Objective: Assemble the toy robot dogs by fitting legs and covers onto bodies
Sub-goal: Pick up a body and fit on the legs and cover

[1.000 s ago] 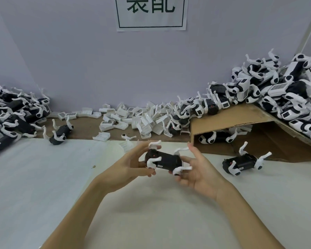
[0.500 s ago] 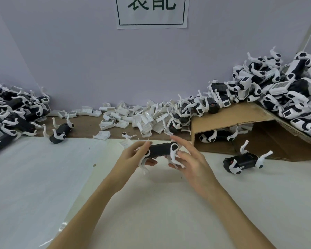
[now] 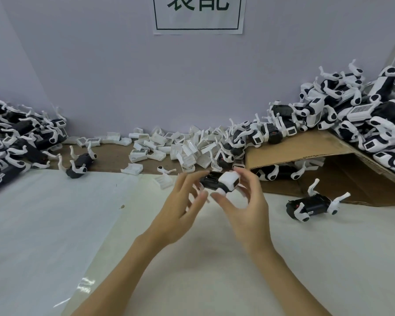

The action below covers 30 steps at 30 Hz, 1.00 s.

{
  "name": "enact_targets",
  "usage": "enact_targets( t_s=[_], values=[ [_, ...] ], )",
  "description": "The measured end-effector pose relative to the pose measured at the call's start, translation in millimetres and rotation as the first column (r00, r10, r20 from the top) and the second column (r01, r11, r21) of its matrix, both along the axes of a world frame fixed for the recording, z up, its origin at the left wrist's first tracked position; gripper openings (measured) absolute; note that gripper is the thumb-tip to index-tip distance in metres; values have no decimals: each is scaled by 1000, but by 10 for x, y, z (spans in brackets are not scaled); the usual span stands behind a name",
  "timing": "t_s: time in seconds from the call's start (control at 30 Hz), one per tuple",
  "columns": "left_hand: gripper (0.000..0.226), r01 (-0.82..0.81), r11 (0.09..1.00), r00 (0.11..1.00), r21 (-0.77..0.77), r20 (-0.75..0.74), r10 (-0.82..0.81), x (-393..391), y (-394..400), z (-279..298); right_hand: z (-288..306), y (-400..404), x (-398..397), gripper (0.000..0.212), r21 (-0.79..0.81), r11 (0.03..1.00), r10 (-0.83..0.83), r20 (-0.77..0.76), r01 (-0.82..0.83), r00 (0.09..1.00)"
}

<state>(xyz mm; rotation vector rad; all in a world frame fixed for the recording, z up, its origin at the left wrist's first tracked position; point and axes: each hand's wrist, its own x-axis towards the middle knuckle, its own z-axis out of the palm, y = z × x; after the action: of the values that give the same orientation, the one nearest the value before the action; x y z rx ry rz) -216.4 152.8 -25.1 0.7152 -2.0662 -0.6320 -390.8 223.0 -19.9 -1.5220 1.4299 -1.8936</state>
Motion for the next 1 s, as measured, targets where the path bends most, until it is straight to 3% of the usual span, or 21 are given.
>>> enact_targets(
  t_s=[0.1,0.2,0.27,0.37,0.5,0.57,0.67,0.77,0.83,0.9,0.93,1.0],
  values=[
    [48,81,989,994,122,-89,-70,-167,158,-29,-72,35,116,65,-90,992,-103,-248,83,963],
    [32,-11,967,962,256,-261,80,-258,166,24,-110,26,195,68,-97,993,-100,-379,68,920],
    [19,-47,953,949,300,-285,137,-184,72,83,-82,22,206,67,-97,995,-52,-390,15,920],
    [22,24,900,921,435,-360,149,-13,-35,168,-46,42,224,56,-65,992,96,-193,-110,976],
    [47,149,842,882,518,-454,124,71,-48,196,-43,26,199,34,85,992,-98,40,94,994],
    [57,165,825,877,541,-463,128,64,-34,193,3,-5,107,29,256,964,-115,154,72,981],
    [62,189,807,884,560,-454,108,14,-8,176,54,-47,-35,35,507,817,76,378,-275,923],
    [67,286,758,866,587,-497,59,34,-2,183,78,-78,-112,55,486,689,249,537,-537,806],
    [68,368,739,835,564,-550,4,86,-8,217,78,-80,-151,57,410,672,314,597,-617,739],
    [60,319,771,833,551,-551,48,107,-20,244,42,-70,-168,56,325,683,397,586,-654,706],
    [59,221,795,853,565,-508,123,97,-28,251,8,-66,-170,55,297,715,423,536,-632,731],
    [67,3,799,879,601,-383,285,60,-40,240,-33,-65,-142,55,286,828,393,319,-483,862]
  ],
)
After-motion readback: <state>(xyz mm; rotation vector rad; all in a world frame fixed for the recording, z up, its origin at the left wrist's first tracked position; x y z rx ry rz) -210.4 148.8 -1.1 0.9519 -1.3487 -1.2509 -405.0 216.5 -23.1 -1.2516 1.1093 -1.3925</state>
